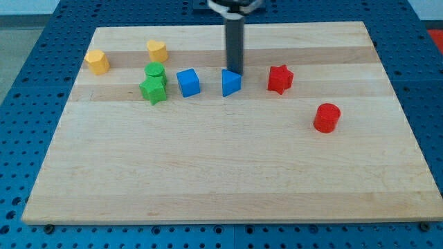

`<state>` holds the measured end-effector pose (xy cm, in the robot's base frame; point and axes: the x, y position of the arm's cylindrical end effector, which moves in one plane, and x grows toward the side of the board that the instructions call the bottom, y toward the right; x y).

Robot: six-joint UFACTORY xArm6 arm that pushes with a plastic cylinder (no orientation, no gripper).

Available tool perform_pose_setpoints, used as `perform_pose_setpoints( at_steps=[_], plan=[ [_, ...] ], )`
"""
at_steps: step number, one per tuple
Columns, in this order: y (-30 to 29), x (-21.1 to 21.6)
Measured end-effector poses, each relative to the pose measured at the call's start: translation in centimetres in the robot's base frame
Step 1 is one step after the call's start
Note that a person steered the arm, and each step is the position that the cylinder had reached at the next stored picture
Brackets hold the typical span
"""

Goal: Slide the blue triangle closer to blue cube

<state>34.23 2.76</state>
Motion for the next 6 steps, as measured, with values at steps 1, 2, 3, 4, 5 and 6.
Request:
perform_pose_setpoints(
  at_steps=[1, 2, 3, 4, 5, 6],
  plan=[
    [1.8, 0.5],
    [0.4, 2.9],
    [-1.4, 3.2],
    [-2.8, 3.2],
    [-3.8, 3.2],
    [-4.5, 3.2]
  ],
)
